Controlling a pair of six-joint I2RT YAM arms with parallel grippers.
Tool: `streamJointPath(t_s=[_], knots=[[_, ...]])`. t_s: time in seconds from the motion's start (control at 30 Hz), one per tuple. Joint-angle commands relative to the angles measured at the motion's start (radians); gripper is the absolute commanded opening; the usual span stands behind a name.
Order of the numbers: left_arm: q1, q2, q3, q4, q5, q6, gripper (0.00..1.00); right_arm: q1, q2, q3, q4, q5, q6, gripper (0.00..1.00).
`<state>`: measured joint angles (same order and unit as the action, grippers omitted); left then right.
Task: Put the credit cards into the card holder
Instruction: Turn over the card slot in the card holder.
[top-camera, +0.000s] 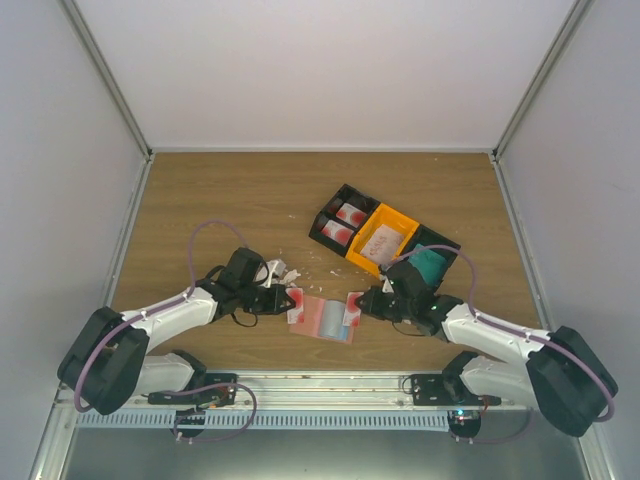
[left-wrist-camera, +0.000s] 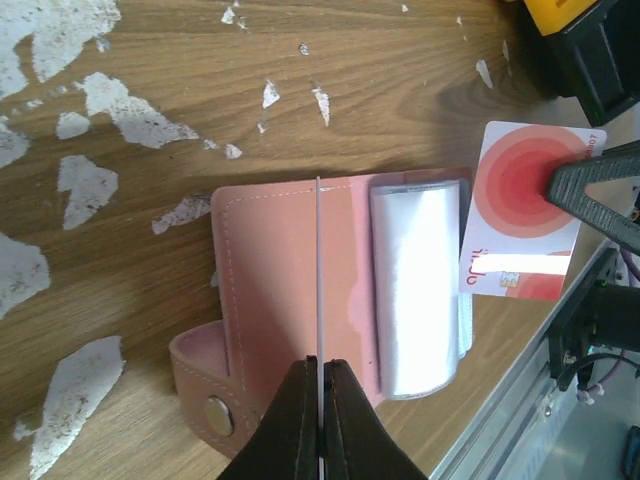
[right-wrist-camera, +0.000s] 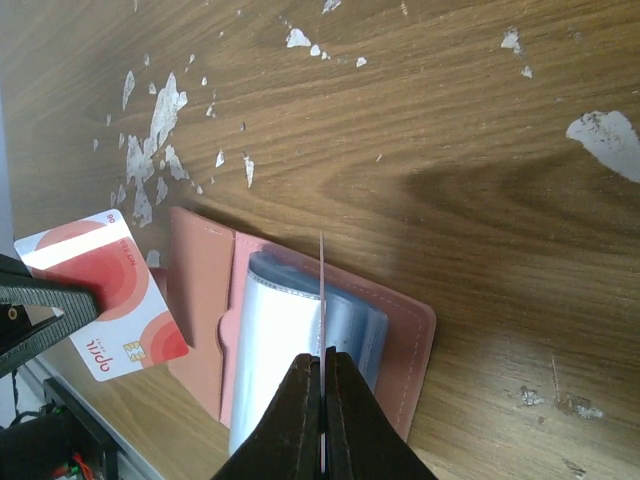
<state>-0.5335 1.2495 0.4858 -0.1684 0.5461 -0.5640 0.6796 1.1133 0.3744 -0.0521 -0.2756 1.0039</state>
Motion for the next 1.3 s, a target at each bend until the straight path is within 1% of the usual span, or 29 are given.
streamJointPath(t_s=[0.0, 0.07, 0.33, 0.57, 0.73, 0.9, 1.07, 1.17, 1.27], knots=[[-0.005, -0.001, -0.005, -0.006, -0.041, 0.021, 0.0, 0.01, 0.029, 0.007, 0.026, 0.029, 0.012, 0.0], [-0.005, 0.001, -0.008, -0.008, -0.043, 0.021, 0.0, 0.011, 0.05, 0.008, 0.048, 0.009, 0.012, 0.0], [-0.005, -0.005, -0.017, -0.018, -0.057, 0.019, 0.0, 0.021, 0.103, -0.007, 0.265, -0.108, 0.052, 0.0], [-0.005, -0.023, -0.026, -0.025, -0.07, 0.02, 0.0, 0.034, 0.137, 0.015, 0.322, -0.153, 0.057, 0.0], [-0.005, -0.036, -0.023, -0.024, -0.069, 0.017, 0.0, 0.054, 0.231, 0.052, 0.4, -0.191, 0.049, 0.01], [-0.006, -0.084, -0.017, -0.035, -0.078, 0.016, 0.0, 0.087, 0.354, 0.109, 0.446, -0.211, 0.035, 0.0], [-0.005, -0.151, -0.005, -0.078, -0.109, 0.007, 0.0, 0.109, 0.435, 0.142, 0.459, -0.212, 0.031, 0.01], [-0.005, -0.213, 0.005, -0.107, -0.148, -0.003, 0.0, 0.116, 0.461, 0.158, 0.411, -0.174, 0.016, 0.01], [-0.005, -0.268, 0.015, -0.103, -0.127, -0.007, 0.0, 0.119, 0.472, 0.167, 0.351, -0.127, -0.004, 0.01]])
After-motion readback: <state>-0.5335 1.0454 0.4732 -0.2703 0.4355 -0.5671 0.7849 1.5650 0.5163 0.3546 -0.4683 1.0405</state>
